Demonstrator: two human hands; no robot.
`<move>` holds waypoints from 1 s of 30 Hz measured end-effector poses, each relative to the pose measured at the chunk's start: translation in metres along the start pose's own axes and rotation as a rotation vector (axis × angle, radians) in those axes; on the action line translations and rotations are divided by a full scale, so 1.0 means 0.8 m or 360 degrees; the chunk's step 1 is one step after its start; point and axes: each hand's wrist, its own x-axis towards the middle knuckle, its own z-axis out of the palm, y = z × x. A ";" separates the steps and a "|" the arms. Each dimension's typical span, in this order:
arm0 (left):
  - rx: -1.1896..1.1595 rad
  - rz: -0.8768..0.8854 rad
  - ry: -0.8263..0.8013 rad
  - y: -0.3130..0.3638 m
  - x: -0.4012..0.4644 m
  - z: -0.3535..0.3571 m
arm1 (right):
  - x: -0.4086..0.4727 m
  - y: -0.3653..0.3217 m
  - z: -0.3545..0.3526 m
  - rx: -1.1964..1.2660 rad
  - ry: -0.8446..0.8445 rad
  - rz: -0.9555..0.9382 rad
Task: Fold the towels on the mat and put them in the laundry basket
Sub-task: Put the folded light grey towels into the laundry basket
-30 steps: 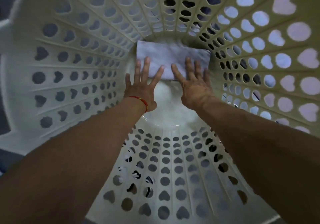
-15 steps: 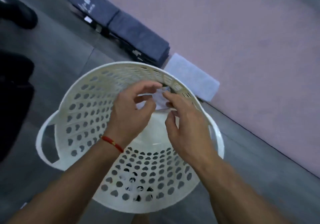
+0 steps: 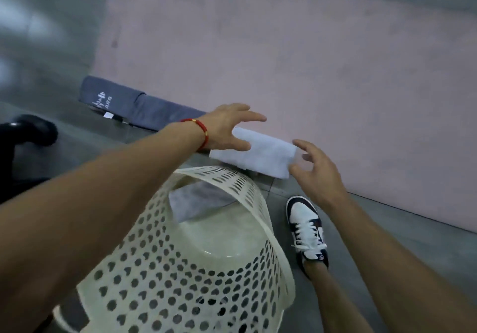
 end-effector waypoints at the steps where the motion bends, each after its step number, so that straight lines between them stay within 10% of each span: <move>1: 0.0147 -0.0025 -0.0098 -0.014 0.029 0.006 | 0.018 0.019 0.011 -0.0022 -0.0024 0.0003; 17: 0.0534 -0.0202 -0.0834 -0.091 0.231 0.084 | 0.122 0.180 0.125 0.1157 -0.0052 0.0443; 30: 0.0296 -0.0439 -0.0806 -0.105 0.238 0.092 | 0.109 0.172 0.155 0.1679 0.0194 0.0756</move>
